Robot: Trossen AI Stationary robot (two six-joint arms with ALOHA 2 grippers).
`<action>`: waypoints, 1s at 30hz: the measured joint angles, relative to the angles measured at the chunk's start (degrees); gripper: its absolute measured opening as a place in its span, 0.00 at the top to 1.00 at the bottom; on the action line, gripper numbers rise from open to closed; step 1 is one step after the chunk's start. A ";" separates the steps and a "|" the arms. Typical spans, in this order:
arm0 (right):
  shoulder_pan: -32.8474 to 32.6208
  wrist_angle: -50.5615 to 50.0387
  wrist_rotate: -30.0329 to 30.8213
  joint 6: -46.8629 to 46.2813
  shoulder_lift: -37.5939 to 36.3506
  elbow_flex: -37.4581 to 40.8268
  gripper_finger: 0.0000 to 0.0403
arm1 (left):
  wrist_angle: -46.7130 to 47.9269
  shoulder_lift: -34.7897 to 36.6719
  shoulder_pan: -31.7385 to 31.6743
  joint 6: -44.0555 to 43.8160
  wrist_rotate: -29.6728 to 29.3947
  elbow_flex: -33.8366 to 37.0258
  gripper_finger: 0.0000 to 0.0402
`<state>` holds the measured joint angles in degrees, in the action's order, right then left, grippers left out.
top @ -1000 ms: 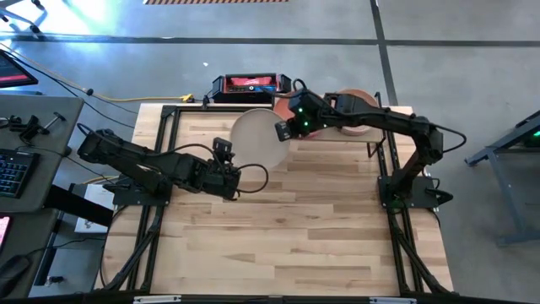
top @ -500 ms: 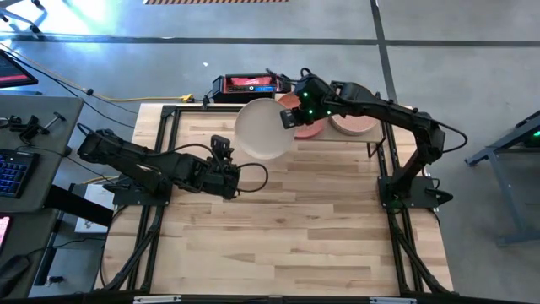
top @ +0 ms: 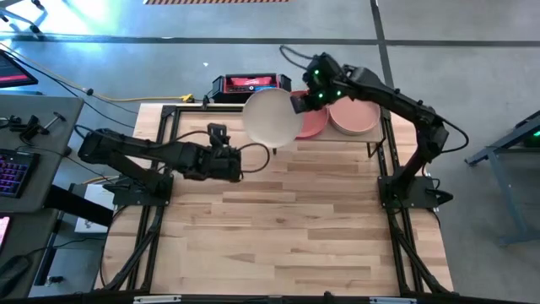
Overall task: Place and stack plates onto a shelf
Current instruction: Stack the white plate on top of the orange stacked plates on the shelf
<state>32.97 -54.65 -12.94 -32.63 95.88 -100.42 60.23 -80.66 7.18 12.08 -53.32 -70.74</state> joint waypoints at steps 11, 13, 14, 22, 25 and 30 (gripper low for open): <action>13.15 -3.79 -8.73 6.26 0.00 0.00 1.00 | -0.11 0.00 -7.83 -1.86 0.42 0.00 0.62; 15.25 -4.92 -9.97 7.66 0.00 0.00 1.00 | -0.13 0.00 -9.37 -3.51 1.24 0.00 0.62; 16.19 -5.22 -10.45 8.27 0.00 0.00 1.00 | -0.17 0.00 -10.13 -4.43 2.06 0.00 0.62; 21.99 -8.05 -12.63 11.16 0.36 0.00 1.00 | -0.76 0.00 -16.12 -11.17 7.77 0.00 0.62; 22.93 -9.44 -13.93 13.16 1.18 0.00 1.00 | -1.27 0.00 -18.20 -12.68 7.84 0.00 0.62; 22.91 -10.73 -14.08 15.15 2.35 0.00 1.00 | -1.74 0.00 -21.28 -14.66 10.79 0.00 0.62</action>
<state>55.88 -65.38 -27.03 -17.49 98.23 -100.42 58.49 -80.66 -14.10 -2.58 -42.53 -70.74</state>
